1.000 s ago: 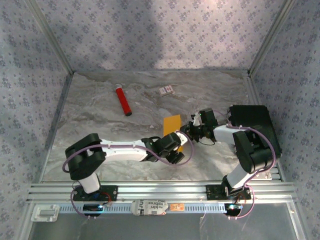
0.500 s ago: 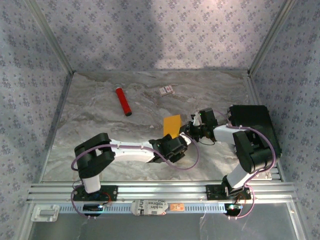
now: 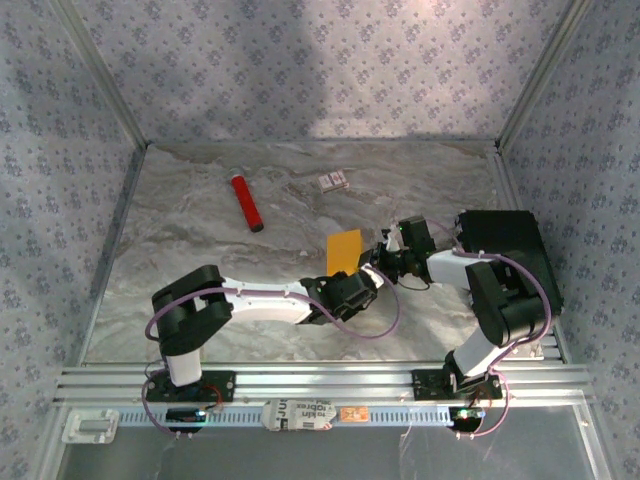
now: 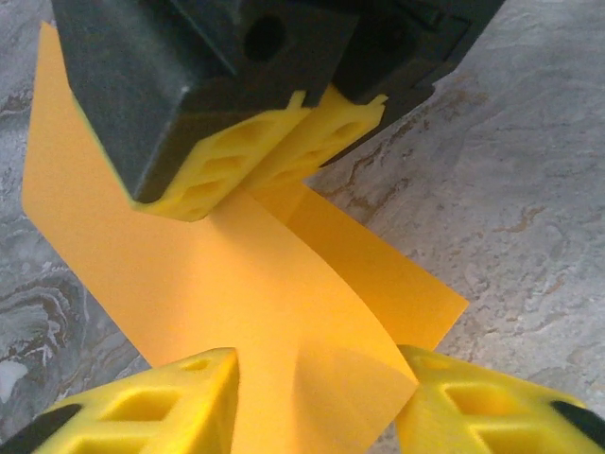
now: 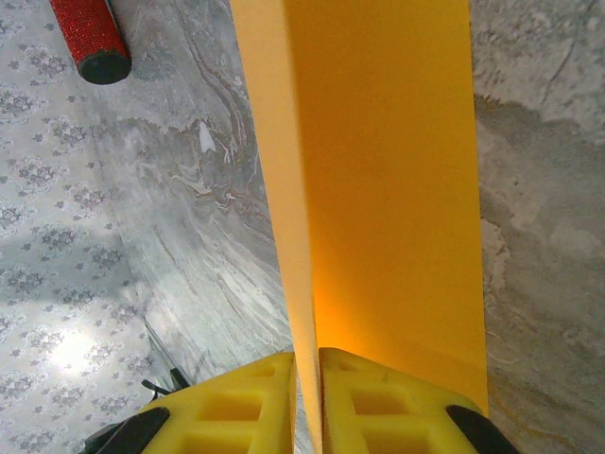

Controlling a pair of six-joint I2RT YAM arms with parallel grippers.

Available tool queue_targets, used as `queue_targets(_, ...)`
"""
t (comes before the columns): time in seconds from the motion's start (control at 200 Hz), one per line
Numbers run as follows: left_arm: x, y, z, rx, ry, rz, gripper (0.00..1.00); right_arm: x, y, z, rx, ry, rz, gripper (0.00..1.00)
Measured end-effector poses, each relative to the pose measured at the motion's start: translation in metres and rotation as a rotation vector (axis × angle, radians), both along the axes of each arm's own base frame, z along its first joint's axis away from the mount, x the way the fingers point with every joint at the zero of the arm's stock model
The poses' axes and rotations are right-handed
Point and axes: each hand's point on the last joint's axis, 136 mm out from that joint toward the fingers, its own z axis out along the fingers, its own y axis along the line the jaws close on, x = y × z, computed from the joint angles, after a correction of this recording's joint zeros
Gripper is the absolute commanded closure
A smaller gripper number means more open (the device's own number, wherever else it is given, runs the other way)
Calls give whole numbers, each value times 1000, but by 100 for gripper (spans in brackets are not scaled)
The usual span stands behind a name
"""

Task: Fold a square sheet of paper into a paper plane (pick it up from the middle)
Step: Fold the triangle a second time at the center of the table.

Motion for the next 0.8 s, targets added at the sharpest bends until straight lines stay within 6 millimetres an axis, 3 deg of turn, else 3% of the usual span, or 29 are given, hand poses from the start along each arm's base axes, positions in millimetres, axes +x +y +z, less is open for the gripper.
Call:
queue_targets(0.385, 6, 2, 1, -61, 71, 29, 100, -1, -2, -1, -6, 7, -5, 83)
queue_targets(0.645, 13, 5, 8, -273, 320, 67, 100, 0, -30, 16, -94, -44, -92, 81)
queue_targets(0.799, 16, 10, 5, -379, 465, 96, 100, -10, -40, 23, -124, -70, -107, 84)
